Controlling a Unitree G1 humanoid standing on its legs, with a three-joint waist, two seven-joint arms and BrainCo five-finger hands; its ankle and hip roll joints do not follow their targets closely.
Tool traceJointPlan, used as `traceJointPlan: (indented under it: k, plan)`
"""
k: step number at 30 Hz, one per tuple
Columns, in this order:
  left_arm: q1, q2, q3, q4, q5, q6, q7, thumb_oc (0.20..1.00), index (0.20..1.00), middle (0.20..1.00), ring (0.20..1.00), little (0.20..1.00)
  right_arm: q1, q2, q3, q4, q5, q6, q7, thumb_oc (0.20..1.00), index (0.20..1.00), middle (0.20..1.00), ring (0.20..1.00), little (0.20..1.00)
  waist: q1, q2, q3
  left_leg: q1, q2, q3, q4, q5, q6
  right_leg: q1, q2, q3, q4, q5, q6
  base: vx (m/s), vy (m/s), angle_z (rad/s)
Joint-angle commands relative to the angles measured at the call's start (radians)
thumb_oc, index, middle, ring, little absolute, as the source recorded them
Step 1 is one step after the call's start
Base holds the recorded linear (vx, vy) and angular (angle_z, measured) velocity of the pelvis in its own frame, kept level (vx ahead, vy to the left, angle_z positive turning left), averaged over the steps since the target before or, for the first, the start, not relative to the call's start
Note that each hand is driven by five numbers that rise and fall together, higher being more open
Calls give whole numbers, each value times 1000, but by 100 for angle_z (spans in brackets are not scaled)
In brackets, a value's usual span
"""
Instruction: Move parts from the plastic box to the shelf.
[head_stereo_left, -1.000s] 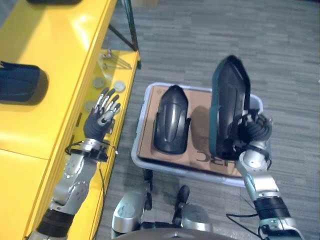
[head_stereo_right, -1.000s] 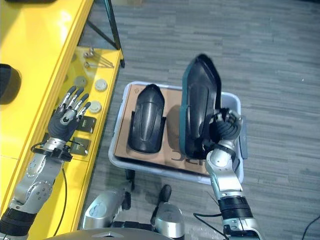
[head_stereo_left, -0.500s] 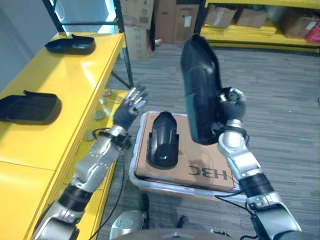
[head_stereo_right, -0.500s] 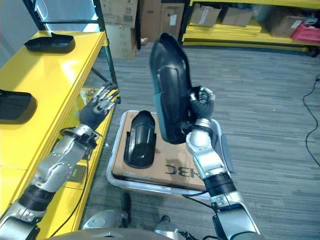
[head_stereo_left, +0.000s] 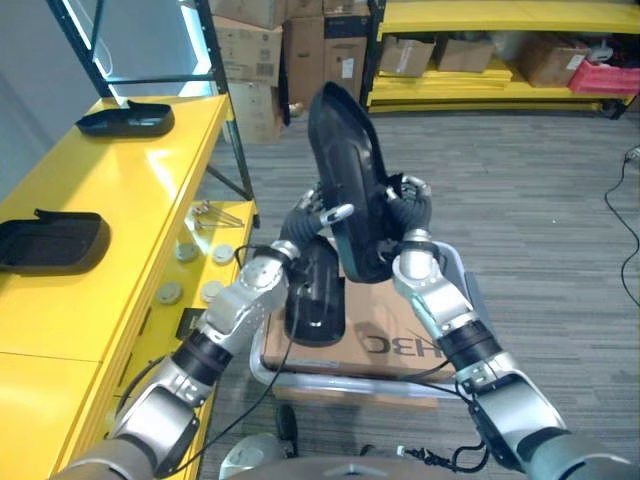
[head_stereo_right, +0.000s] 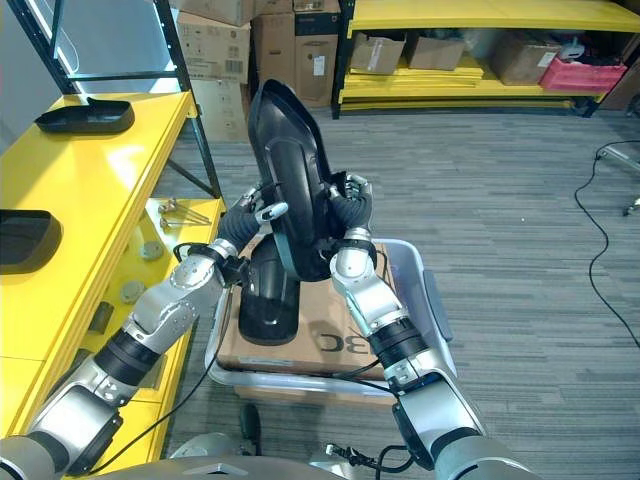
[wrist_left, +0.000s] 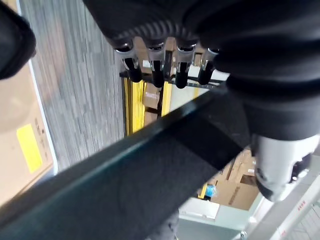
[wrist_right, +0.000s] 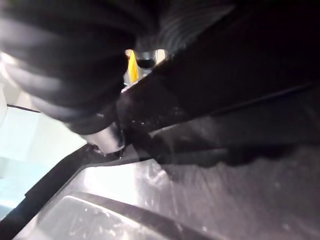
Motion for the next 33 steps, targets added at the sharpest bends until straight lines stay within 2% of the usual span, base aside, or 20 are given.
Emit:
traceJointPlan:
  k: [1,5,8,18,26,31,33]
  plan:
    - [-85,-23,-7,66,38,-31,23,1000,1000,1000,1000,1000,-130,-4,-8,5,35,-42,-19,200,200,200,200,200,37,-9,-50,148,42,31,-7,-174,-34,-64,-18,-3,-6,23,26,0,0,0]
    - [-91,-16,-8,51,87,-33,-30,1000,1000,1000,1000,1000,-119,6,-15,13,41,-39,-33,200,200,200,200,200,41,-7,-52,152,39,28,-7,-179,-31,-62,-20,-6,-6,23,27,40,2,0]
    - [-103,-33,-35,46,50,6,-33,1000,1000,1000,1000,1000,-123,20,-13,22,59,-47,-41,200,200,200,200,200,38,-9,-51,155,37,29,-7,-180,-29,-60,-20,-4,-6,24,27,21,1,0]
    - [-113,-85,-100,57,20,22,-67,1000,1000,1000,1000,1000,-127,58,10,28,50,-44,-27,200,200,200,200,200,28,-13,-51,160,34,36,-7,-186,-26,-60,-19,4,-6,25,28,0,0,0]
    - [-118,-117,-127,31,-28,-39,-48,1000,1000,1000,1000,1000,-138,82,40,50,29,-22,-13,200,200,200,200,200,26,-14,-52,161,34,41,-7,-190,-26,-61,-20,5,-6,24,27,-1,-1,-1]
    - [-114,-102,-104,-11,-34,-110,1,1000,1000,1000,1000,1000,-134,77,52,50,28,-6,-20,200,200,200,200,200,30,-17,-51,161,33,41,-7,-190,-25,-59,-21,2,-6,24,27,0,0,0]
    - [-112,-96,-92,-23,-33,-115,7,1000,1000,1000,1000,1000,-132,76,52,48,28,-3,-24,200,200,200,200,200,32,-17,-51,161,32,40,-7,-190,-25,-58,-22,0,-6,24,27,0,0,0]
